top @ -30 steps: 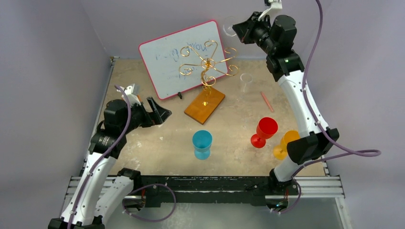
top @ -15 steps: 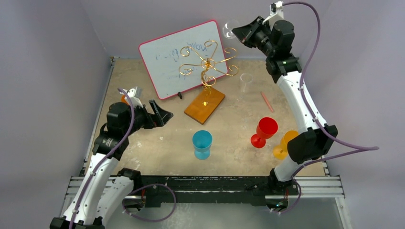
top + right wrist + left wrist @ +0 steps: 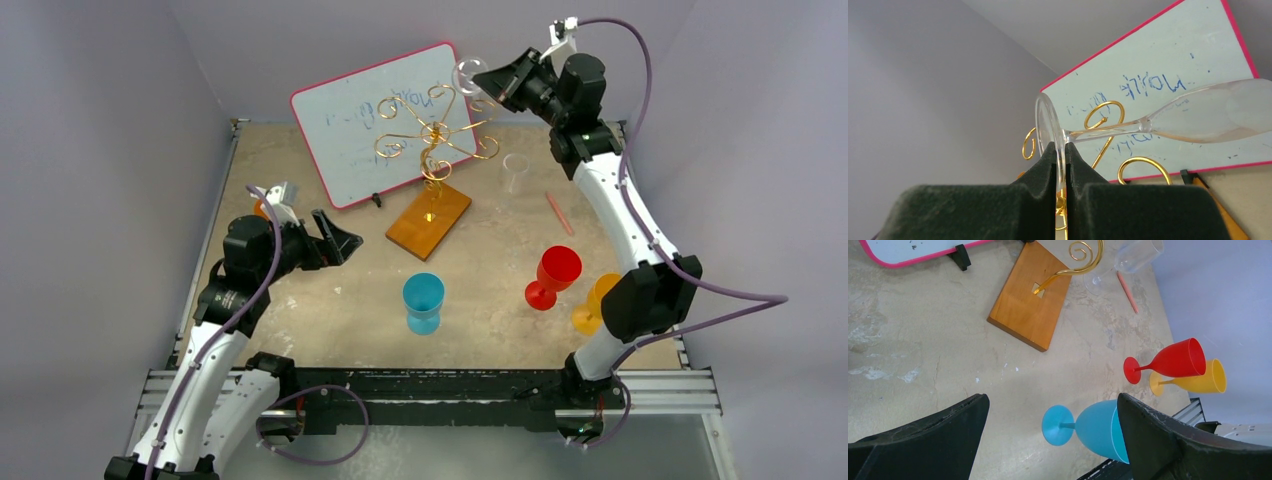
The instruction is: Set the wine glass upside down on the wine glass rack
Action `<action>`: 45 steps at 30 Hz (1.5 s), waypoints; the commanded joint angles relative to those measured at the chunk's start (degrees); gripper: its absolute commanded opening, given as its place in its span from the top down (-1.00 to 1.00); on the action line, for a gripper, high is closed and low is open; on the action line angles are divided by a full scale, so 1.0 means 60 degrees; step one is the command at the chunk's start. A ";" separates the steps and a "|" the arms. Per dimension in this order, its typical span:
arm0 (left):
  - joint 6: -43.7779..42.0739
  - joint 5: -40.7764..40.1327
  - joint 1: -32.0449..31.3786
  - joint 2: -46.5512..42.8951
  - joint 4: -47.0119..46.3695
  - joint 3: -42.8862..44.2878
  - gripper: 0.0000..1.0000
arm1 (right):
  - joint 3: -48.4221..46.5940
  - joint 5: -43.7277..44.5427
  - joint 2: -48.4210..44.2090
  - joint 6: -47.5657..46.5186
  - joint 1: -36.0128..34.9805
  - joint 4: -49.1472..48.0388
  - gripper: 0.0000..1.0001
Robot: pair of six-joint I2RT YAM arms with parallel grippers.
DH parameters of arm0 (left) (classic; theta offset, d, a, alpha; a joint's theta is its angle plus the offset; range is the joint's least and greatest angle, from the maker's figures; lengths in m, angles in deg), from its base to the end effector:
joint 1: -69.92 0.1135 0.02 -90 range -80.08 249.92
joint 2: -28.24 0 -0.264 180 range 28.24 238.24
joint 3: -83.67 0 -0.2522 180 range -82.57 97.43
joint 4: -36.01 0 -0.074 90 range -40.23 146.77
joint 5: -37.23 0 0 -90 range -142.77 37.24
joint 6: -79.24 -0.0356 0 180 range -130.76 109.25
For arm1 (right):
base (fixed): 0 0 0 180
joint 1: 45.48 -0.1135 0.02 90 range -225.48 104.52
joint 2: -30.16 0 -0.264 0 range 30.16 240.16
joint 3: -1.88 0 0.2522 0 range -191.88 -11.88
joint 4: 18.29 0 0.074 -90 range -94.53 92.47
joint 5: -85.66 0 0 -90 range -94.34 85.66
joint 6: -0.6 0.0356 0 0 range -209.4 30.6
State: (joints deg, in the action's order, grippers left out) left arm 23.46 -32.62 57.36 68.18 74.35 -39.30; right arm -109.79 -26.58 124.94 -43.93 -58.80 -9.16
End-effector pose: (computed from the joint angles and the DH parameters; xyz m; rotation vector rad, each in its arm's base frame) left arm 0.1523 -0.0465 0.3182 -0.1375 2.0167 -0.8722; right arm 0.3757 0.1028 0.4643 0.0913 1.5423 1.1056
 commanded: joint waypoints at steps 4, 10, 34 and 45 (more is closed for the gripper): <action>-0.0163 -0.0053 -0.0028 -0.0051 -0.0594 0.0014 -1.00 | 0.0049 -0.0703 -0.0138 0.0082 0.0010 -0.0757 1.00; -0.0093 -0.0046 -0.0032 0.0033 -0.0625 -0.0017 -1.00 | 0.0095 -0.0802 -0.0153 -0.0046 0.0009 -0.0629 1.00; -0.0169 -0.0373 -0.0040 -0.0106 -0.0493 0.0024 -0.99 | 0.0633 -0.1565 -0.0631 0.0035 0.0008 -0.0685 1.00; -0.0122 -0.0502 -0.0031 -0.0088 -0.0478 -0.0017 -0.99 | 0.0499 -0.1299 -0.0918 -0.0153 0.0011 0.0067 1.00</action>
State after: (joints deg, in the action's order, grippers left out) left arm 23.48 -35.22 57.36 68.18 74.22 -39.35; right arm -105.36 -34.32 123.24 -43.84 -58.80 -7.43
